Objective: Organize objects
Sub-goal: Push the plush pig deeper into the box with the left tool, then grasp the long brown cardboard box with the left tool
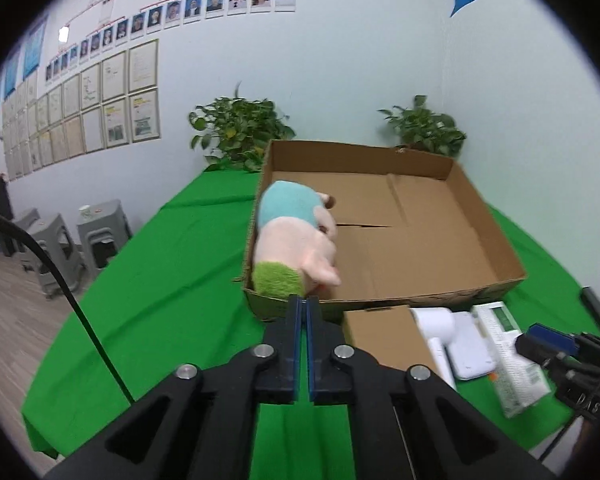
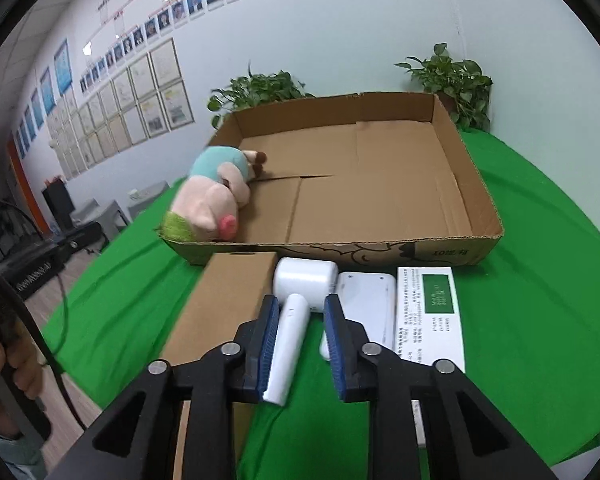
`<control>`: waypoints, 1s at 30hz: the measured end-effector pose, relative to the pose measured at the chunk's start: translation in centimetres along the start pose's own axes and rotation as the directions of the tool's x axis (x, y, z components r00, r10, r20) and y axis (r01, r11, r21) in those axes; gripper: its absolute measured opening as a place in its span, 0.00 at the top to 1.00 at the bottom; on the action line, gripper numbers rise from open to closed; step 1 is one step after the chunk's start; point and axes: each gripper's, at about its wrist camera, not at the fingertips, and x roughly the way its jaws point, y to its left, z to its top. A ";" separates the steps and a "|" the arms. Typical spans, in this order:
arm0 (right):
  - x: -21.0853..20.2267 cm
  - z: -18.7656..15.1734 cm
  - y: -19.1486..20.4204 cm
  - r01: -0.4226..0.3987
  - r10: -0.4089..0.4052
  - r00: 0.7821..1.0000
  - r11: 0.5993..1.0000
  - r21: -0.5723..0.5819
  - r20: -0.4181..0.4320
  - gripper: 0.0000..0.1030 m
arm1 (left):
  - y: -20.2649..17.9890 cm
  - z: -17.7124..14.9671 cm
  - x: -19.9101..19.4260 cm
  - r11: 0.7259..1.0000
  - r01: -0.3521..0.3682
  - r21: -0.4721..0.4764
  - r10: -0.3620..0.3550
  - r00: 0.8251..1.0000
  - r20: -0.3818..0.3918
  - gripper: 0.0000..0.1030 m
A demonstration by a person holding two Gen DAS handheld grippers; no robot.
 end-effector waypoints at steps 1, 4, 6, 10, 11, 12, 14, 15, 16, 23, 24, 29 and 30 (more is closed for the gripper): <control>-0.4 -0.1 0.1 -0.011 0.011 1.000 1.000 0.001 -0.004 0.31 | 0.0 0.1 -0.2 1.000 -0.003 -0.008 0.003 1.000 -0.001 0.40; -1.5 -0.3 0.1 -0.018 0.018 1.000 1.000 0.001 0.021 0.00 | 0.5 0.0 -1.7 0.998 0.048 -0.049 -0.045 0.997 0.061 0.01; -2.2 -0.4 0.2 -0.025 0.025 1.000 1.000 -0.008 0.017 0.00 | 0.6 0.1 -2.0 0.995 0.090 -0.053 -0.088 0.995 0.041 0.01; -3.2 -0.7 0.5 -0.068 0.068 0.998 0.998 -0.012 0.003 0.00 | 0.7 -0.1 -2.0 0.982 0.176 -0.061 -0.178 0.984 -0.028 0.01; -3.5 -0.8 0.7 -0.084 0.084 0.996 0.996 -0.012 0.000 0.00 | 0.7 -0.3 -2.1 0.978 0.199 -0.067 -0.202 0.978 -0.043 0.01; -3.9 -0.9 0.9 -0.117 0.117 0.993 0.993 -0.016 -0.008 0.00 | 0.8 -0.6 -1.9 0.970 0.229 -0.079 -0.234 0.970 -0.064 0.01; -4.7 -1.3 1.4 -0.181 0.180 0.983 0.983 -0.028 -0.028 0.00 | 0.9 -1.2 -1.6 0.953 0.280 -0.111 -0.291 0.952 -0.095 0.01; -5.1 -1.8 1.7 -0.241 0.239 0.970 0.970 -0.030 -0.046 0.00 | 0.9 -1.7 -1.3 0.942 0.311 -0.130 -0.326 0.938 -0.119 0.01; -5.4 -2.3 2.0 -0.289 0.287 0.956 0.957 -0.027 -0.066 0.00 | 0.9 -2.1 -0.8 0.931 0.335 -0.145 -0.355 0.924 -0.144 0.01; -3.7 -7.4 4.9 -0.339 0.321 0.919 0.940 -0.043 -0.227 0.00 | 0.3 -5.9 3.9 0.865 0.435 -0.248 -0.493 0.828 -0.266 0.02; -3.1 -7.8 5.5 -0.332 0.313 0.919 0.943 -0.041 -0.241 0.00 | 0.2 -6.4 4.7 0.862 0.434 -0.263 -0.500 0.817 -0.288 0.02; -1.5 -8.7 7.6 -0.270 0.237 0.930 0.959 -0.085 -0.282 0.00 | -0.5 -7.5 6.3 0.831 0.472 -0.295 -0.552 0.766 -0.330 0.03; -1.1 -8.8 8.1 -0.271 0.234 0.927 0.958 -0.092 -0.295 0.00 | -0.5 -7.7 6.5 0.827 0.477 -0.297 -0.558 0.758 -0.338 0.03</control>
